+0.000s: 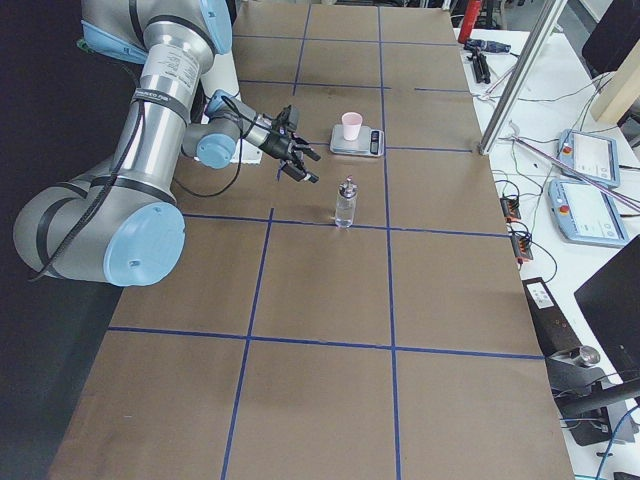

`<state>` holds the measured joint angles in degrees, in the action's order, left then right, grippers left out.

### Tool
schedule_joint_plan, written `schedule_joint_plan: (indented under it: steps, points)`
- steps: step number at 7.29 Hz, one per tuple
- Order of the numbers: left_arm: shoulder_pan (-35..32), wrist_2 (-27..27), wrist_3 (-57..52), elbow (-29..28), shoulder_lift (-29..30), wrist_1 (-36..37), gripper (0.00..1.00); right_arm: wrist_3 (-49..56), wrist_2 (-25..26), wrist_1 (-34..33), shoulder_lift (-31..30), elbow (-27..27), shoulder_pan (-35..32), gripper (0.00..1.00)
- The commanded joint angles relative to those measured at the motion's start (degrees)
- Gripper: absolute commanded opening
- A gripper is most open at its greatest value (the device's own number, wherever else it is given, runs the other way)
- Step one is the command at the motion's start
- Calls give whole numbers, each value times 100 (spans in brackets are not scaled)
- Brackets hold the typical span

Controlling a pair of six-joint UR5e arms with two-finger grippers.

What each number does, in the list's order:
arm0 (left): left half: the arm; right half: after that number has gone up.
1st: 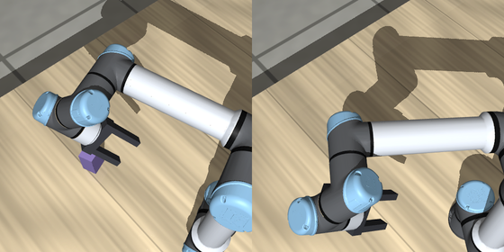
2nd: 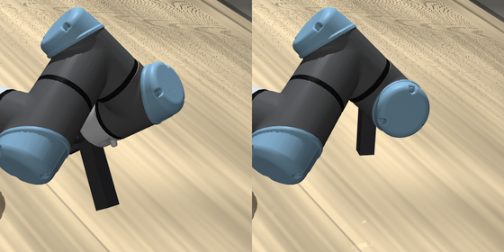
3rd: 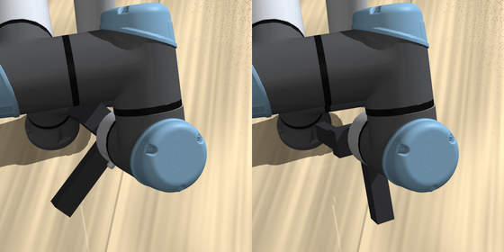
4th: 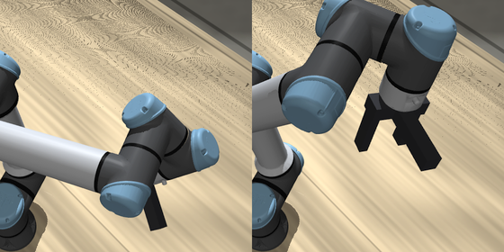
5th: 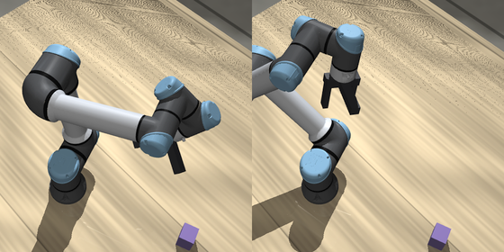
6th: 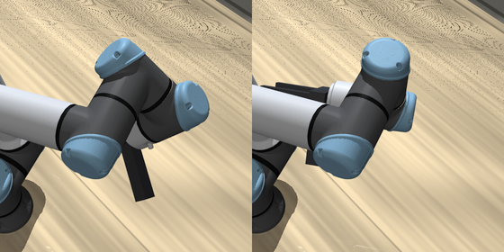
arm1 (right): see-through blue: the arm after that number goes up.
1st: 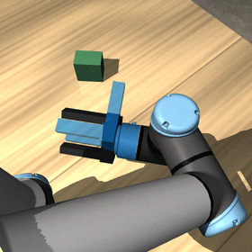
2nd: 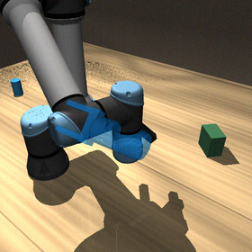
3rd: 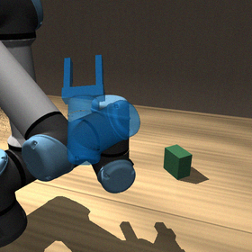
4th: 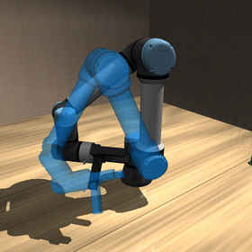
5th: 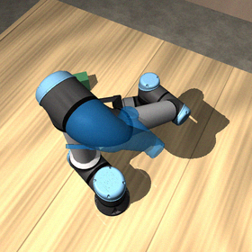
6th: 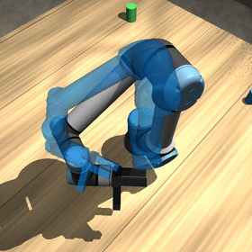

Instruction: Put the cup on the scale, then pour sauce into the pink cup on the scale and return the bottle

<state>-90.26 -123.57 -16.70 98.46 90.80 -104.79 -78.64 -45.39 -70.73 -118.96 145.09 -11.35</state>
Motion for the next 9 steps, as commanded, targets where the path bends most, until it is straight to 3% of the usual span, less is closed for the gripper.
schedule_joint_plan:
  steps: [1,4,6,9]
  points:
    - [9,0,0,-3,0,3,100,1371,-1465,-29,521,-16,-1407,100]
    - [9,0,0,102,8,29,100,3832,-3934,24,1505,-1190,-4174,100]
    - [9,0,0,252,17,248,100,5263,-5876,24,2015,-2261,-5774,100]
    - [0,-237,0,226,-9,267,100,7446,-8163,-107,2368,-3905,-7237,100]
